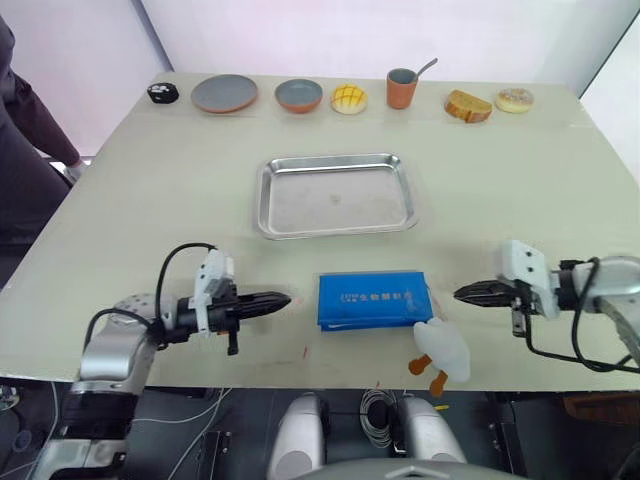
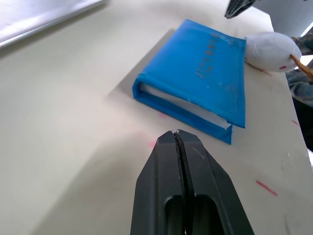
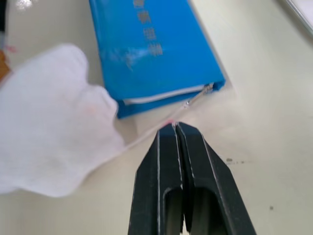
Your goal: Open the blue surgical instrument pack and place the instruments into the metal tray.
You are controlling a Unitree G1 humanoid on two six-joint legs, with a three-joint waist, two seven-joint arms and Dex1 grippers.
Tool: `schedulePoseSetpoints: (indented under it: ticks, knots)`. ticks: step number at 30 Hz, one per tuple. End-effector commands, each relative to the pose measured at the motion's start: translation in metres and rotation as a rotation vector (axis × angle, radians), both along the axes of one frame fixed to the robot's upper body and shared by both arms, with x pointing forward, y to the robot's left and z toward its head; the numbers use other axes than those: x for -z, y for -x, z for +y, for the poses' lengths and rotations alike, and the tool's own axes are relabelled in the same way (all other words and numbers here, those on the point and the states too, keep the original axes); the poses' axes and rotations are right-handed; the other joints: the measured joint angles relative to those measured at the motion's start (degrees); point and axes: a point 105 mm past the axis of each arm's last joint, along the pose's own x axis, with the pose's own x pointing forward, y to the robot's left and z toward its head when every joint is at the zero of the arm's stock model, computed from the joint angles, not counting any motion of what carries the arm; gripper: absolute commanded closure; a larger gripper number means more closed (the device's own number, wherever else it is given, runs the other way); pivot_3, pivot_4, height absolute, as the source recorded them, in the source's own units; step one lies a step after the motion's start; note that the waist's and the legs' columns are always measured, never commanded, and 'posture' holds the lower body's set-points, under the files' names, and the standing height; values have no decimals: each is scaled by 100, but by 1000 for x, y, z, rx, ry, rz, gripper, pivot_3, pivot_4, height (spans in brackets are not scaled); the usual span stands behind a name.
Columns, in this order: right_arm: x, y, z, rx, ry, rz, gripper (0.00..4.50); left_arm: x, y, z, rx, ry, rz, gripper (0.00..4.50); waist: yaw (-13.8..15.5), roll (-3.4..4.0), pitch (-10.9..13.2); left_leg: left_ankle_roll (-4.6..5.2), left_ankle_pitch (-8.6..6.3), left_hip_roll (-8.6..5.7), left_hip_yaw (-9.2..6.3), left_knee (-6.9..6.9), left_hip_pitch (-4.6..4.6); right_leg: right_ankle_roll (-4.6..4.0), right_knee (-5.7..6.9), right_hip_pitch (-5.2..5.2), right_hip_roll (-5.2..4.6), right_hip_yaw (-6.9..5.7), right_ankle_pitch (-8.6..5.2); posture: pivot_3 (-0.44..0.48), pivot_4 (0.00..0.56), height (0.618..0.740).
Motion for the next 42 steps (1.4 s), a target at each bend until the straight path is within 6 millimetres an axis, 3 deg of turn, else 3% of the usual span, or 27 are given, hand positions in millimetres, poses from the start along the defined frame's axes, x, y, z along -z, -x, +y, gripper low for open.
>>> schedulePoseSetpoints:
  ticks: [1, 8, 9, 12, 15, 20, 25, 30, 38, 42]
  knots:
    - [-29, 18, -37, 124, -106, -75, 3633, -30, 11, 27, -51, 25, -67, 3782, 16, 0, 0, 0, 0, 0, 0, 0, 0, 0, -1, 0, 0, 0, 0, 0, 150, 740]
    - [-41, 43, -81, 272, -67, -67, 177, -41, 22, 55, -148, 30, -38, 447, -41, 2, -1, 1, -1, 1, -5, -3, 13, 1, -4, 13, 2, -1, -1, 0, 150, 740]
    - [-43, 45, -82, 277, -66, -64, 3, -44, 20, 57, -159, 27, -47, 122, -43, 2, -1, 1, -1, 2, -6, -4, 13, 1, -4, 13, 3, -2, -1, 0, 150, 740]
    - [-47, 46, -76, 265, -71, -58, 3, -46, 16, 55, -160, 14, -62, 122, -44, 2, -1, 1, -1, 1, -10, -4, 14, 1, -4, 16, 4, -4, -1, 0, 150, 740]
    - [-49, 43, -54, 198, -58, -89, 3, -49, 18, 42, -104, 8, -72, 122, -57, 2, -1, 1, -1, 1, -18, -4, 14, 1, -5, 16, 4, -3, -1, 0, 150, 740]
    - [-52, 29, 13, 29, -57, -206, 3, -52, 12, 21, -71, 9, -200, 122, -108, 7, 2, 1, -1, 1, -38, -4, 15, 1, -2, 17, 5, -3, -1, 0, 150, 740]
    - [-39, 26, 68, -65, -11, -240, 3, -56, 18, 11, 19, 39, -159, 122, -116, 6, 2, 0, 0, 1, -46, -4, 5, -1, -2, 8, 7, -5, -1, 0, 150, 740]
    - [-14, 21, 81, -83, 130, -253, 3, -57, 20, 6, 50, 49, -145, 122, -93, 6, 2, 0, 0, 0, -40, -1, 2, -1, -4, 9, 2, -4, -1, 0, 150, 740]
    - [-10, 10, 102, -37, 153, -228, 3, -51, 22, 9, 40, 30, -133, 122, -131, 6, 2, 0, 0, 1, -38, -2, 4, -5, 0, 6, 6, -6, -3, 0, 150, 740]
    - [-1, 7, 97, -31, 237, -231, 3, -51, 22, 9, 37, 32, -136, 122, -108, 6, 2, 0, 0, 1, -37, -2, 4, -5, 0, 6, 6, -8, -4, 0, 150, 740]
